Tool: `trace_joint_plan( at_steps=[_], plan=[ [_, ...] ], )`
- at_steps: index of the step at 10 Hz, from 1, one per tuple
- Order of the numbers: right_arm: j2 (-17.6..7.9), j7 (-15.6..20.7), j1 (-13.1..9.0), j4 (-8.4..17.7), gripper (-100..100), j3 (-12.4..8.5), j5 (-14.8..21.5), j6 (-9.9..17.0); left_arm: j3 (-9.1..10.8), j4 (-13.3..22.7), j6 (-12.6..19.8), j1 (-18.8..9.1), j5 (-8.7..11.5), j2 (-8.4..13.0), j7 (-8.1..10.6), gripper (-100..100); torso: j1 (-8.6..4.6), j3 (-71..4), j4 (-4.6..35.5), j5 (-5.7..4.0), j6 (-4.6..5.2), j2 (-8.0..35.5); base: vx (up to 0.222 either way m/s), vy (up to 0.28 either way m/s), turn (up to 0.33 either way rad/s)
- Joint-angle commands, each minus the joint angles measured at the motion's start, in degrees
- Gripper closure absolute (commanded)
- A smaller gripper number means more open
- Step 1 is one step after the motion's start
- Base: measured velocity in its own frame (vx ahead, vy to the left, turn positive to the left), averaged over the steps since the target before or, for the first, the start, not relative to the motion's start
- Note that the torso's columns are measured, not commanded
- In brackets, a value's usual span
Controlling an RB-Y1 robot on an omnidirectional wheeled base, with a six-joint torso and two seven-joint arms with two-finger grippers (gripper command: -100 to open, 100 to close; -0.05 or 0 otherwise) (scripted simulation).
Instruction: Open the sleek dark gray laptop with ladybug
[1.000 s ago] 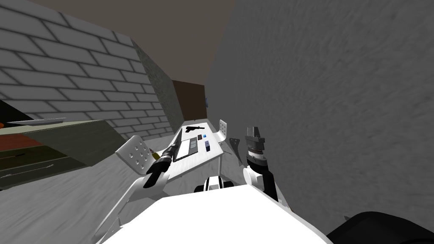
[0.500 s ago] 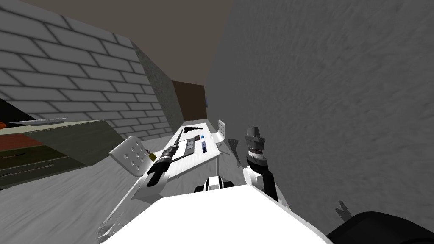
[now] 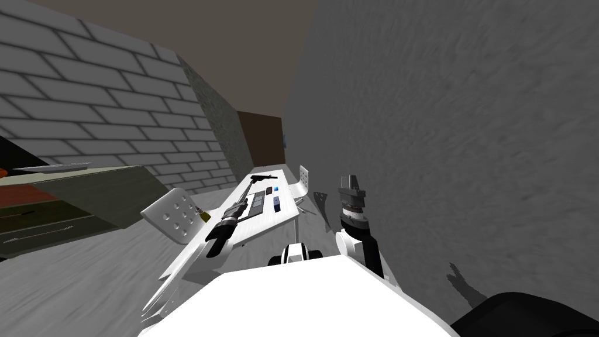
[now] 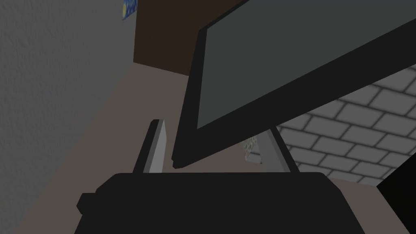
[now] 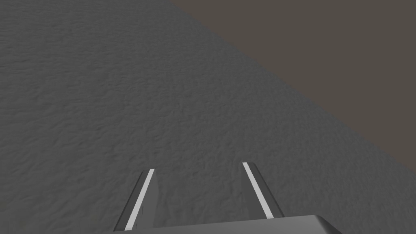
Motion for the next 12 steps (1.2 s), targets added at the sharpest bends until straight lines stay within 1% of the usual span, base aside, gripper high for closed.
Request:
trace_joint_plan(
  at_steps=[1,2,3,4,5,6,7,8,9,10,11,12],
  plan=[
    [0.00,0.00,0.00,0.00,0,0.00,0.00,0.00,0.90,2.72,-3.81,-0.62,-4.37,-3.54,-2.76,100,-0.03,0.04,0.03,-0.03,-0.08,0.04,0.051,-0.030,0.118],
    [0.00,0.00,0.00,0.00,0,0.00,0.00,0.00,0.90,2.72,-4.06,-0.62,-5.33,-3.54,-2.76,100,-0.04,-0.01,-0.04,-0.02,-0.13,-0.05,0.032,-0.024,0.059],
    [0.00,0.00,0.00,0.00,0,0.00,0.00,0.00,1.34,4.08,-6.08,-0.92,-7.51,-5.31,-4.13,100,-0.02,-0.05,-0.05,-0.03,-0.05,-0.08,0.024,-0.013,0.095],
    [0.00,0.00,0.00,0.00,0,0.00,0.00,0.00,1.34,4.08,-6.08,-0.92,-8.00,-5.31,-4.13,100,0.02,-0.08,-0.09,0.00,-0.08,-0.16,0.022,-0.010,0.047],
    [0.00,0.00,0.00,0.00,0,0.00,0.00,0.00,1.79,5.43,-8.11,-1.23,-10.33,-7.08,-5.51,100,0.04,-0.10,-0.09,0.00,-0.06,-0.18,0.029,-0.015,0.071],
    [0.00,0.00,0.00,0.00,0,0.00,0.00,0.00,2.24,6.79,-10.06,-1.54,-12.01,-8.84,-6.89,100,0.01,-0.11,-0.16,0.03,-0.09,-0.22,0.042,-0.017,0.147],
    [0.00,0.00,0.00,0.00,0,0.00,0.00,0.00,2.24,6.79,-10.14,-1.54,-13.33,-8.84,-6.89,100,0.08,-0.14,-0.23,0.08,-0.17,-0.28,0.030,-0.019,0.057],
    [0.00,0.00,0.00,0.00,0,0.00,0.00,0.00,2.69,8.15,-12.17,-1.85,-15.21,-10.61,-8.27,100,0.16,-0.13,-0.19,0.08,-0.12,-0.26,0.028,-0.017,0.086],
    [0.00,0.00,0.00,0.00,0,0.00,0.00,0.00,2.69,8.15,-12.17,-1.85,-16.00,-10.61,-8.27,100,0.19,-0.16,-0.21,0.09,-0.13,-0.31,0.023,-0.015,0.037],
    [0.00,0.00,0.00,0.00,0,0.00,0.00,0.00,3.14,9.51,-14.19,-2.16,-18.12,-12.38,-9.64,100,0.18,-0.15,-0.16,0.06,-0.11,-0.28,0.033,-0.008,0.089],
    [0.00,0.00,0.00,0.00,0,0.00,0.00,0.00,3.14,9.51,-14.19,-2.16,-18.67,-12.38,-9.64,100,0.19,-0.15,-0.22,0.11,-0.14,-0.32,0.028,-0.012,0.052],
    [0.00,0.00,0.00,0.00,0,0.00,0.00,0.00,3.59,10.87,-16.22,-2.47,-21.09,-14.15,-11.02,100,0.21,-0.16,-0.22,0.12,-0.08,-0.33,0.024,-0.014,0.089]
  ],
)
